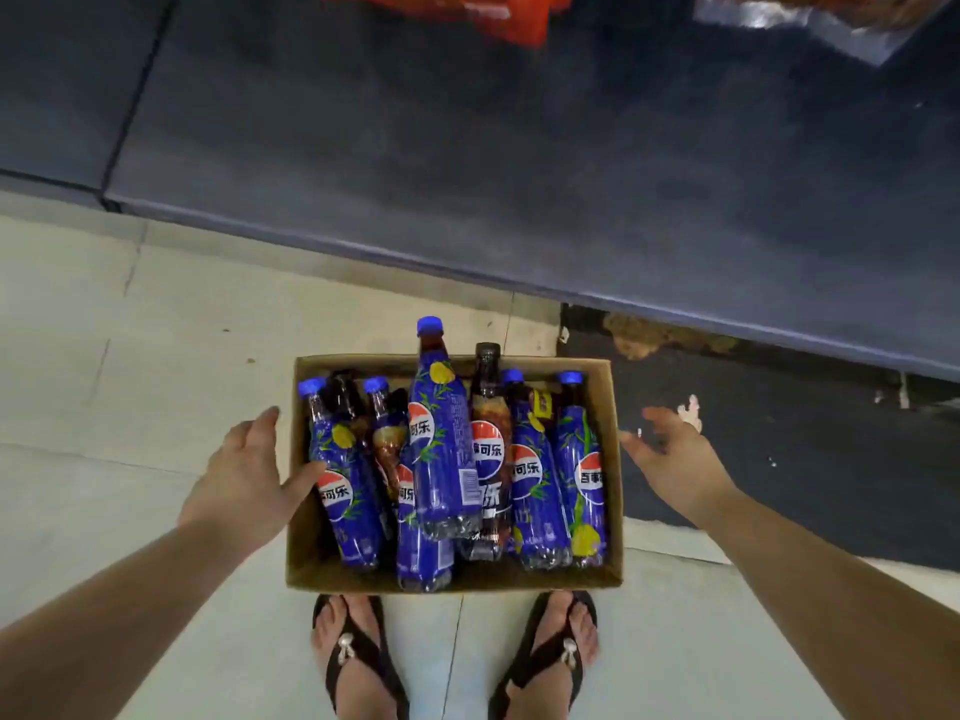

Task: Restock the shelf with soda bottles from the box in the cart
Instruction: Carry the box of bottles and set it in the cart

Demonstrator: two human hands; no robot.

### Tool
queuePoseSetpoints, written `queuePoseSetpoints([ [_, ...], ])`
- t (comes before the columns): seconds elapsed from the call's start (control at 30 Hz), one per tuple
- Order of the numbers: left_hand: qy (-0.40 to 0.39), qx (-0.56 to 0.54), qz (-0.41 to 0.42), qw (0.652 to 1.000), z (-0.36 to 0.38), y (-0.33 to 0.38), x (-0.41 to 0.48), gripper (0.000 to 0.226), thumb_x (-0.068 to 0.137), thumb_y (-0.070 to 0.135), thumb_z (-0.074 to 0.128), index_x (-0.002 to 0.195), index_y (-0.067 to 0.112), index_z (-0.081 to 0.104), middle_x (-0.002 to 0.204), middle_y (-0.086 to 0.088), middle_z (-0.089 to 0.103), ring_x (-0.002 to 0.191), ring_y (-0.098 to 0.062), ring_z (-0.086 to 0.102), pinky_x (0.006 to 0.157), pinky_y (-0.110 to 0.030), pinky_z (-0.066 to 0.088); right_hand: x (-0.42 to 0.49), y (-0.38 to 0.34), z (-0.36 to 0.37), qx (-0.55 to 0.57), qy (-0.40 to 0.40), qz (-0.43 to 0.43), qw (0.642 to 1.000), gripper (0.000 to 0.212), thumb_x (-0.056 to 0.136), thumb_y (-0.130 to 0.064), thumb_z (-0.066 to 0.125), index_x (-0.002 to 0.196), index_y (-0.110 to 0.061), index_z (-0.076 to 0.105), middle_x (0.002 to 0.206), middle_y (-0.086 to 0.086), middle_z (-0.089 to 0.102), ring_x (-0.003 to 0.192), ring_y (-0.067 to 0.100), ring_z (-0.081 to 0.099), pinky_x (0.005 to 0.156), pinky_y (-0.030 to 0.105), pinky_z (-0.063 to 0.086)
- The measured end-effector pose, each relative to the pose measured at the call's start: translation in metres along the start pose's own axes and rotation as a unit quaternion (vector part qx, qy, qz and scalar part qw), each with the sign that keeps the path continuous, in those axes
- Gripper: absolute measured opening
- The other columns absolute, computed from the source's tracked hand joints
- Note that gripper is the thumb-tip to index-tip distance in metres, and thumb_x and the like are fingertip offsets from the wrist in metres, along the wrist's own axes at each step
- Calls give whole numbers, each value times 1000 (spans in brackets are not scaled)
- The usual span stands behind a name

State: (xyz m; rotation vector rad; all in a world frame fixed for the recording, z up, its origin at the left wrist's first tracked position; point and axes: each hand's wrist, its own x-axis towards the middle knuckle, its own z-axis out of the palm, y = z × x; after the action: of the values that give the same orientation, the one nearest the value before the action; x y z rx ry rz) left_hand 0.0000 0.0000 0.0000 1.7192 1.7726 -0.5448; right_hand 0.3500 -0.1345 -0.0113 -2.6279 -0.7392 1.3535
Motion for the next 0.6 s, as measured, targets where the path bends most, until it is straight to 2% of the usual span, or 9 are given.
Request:
queuePoseSetpoints([
  [0.13,16,-52,-45,998,32,-14,34,87,82,42,62,147,10,13,144,-22,33,131,-39,35,105,-52,34,37,15,31,20,6,26,999,61,90,-40,54,140,-11,35,140,13,47,122,31,51,100,45,44],
  [0.23,13,-75,-71,995,57,-28,55,88,83,42,61,147,9,11,143,-25,36,129,-42,37,104,-53,35,60,26,52,30,8,41,999,55,93,-38,48,137,-9,37,130,14,56,107,28,57,88,37,47],
  [0.3,13,-101,-73,992,67,-30,62,77,86,42,57,145,10,19,140,-24,42,124,-43,44,99,-51,39,68,28,59,43,22,35,998,39,96,-32,43,127,-8,44,117,16,62,90,26,56,77,30,41],
  [0.4,33,-160,-43,986,81,-30,62,46,94,33,45,134,12,40,125,-19,58,109,-41,56,84,-43,41,74,33,69,33,50,15,998,18,97,-25,40,107,-11,46,105,17,62,80,27,53,70,30,39],
  [0.5,63,-201,-62,976,91,-30,63,39,98,30,37,133,15,40,121,-21,60,108,-43,55,87,-46,42,77,37,74,86,42,11,995,29,96,-26,43,124,-19,43,109,10,63,89,23,62,76,36,51],
  [0.6,55,-193,-96,975,95,-34,74,34,95,21,42,129,18,44,117,-22,61,105,-43,56,87,-46,45,77,36,75,98,52,12,994,35,95,-29,45,129,-22,43,111,9,64,94,24,64,83,41,54],
])
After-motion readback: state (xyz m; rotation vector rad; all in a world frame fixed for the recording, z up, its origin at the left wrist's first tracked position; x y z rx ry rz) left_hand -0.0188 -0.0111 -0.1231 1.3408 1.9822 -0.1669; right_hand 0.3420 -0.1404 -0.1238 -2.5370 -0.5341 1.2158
